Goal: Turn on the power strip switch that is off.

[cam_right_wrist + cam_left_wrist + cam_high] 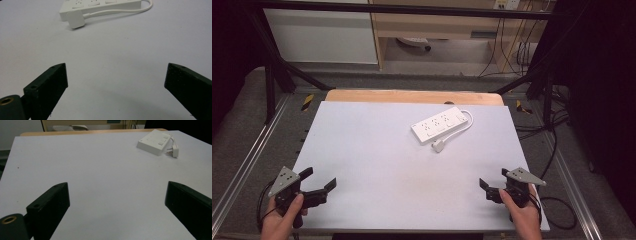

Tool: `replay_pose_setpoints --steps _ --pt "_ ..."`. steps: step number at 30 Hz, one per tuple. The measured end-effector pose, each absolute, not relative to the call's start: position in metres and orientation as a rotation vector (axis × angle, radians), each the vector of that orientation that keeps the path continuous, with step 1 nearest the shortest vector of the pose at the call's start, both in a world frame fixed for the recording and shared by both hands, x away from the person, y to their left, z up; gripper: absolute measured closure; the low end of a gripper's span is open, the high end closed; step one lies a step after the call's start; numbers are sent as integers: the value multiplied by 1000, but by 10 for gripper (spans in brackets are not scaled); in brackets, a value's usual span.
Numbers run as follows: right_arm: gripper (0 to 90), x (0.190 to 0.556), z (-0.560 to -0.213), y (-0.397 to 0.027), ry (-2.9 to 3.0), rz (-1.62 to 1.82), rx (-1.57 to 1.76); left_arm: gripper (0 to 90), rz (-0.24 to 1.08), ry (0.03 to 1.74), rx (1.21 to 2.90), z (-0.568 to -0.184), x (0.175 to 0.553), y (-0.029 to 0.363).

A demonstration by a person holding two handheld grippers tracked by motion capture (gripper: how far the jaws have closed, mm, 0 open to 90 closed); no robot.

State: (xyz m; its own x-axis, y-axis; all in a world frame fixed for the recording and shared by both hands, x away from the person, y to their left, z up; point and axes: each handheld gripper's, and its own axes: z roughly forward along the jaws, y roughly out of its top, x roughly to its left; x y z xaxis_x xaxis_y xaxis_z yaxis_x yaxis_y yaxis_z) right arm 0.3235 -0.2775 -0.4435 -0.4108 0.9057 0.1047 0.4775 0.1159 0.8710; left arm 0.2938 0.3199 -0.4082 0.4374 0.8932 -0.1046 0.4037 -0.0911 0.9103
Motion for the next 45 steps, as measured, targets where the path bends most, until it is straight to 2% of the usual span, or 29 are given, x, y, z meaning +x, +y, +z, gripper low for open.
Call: replay_pose_setpoints --steps 45 --pt "23 323 -428 -268 1951 1356 1362 58 616 1104 1712 -408 295 313"
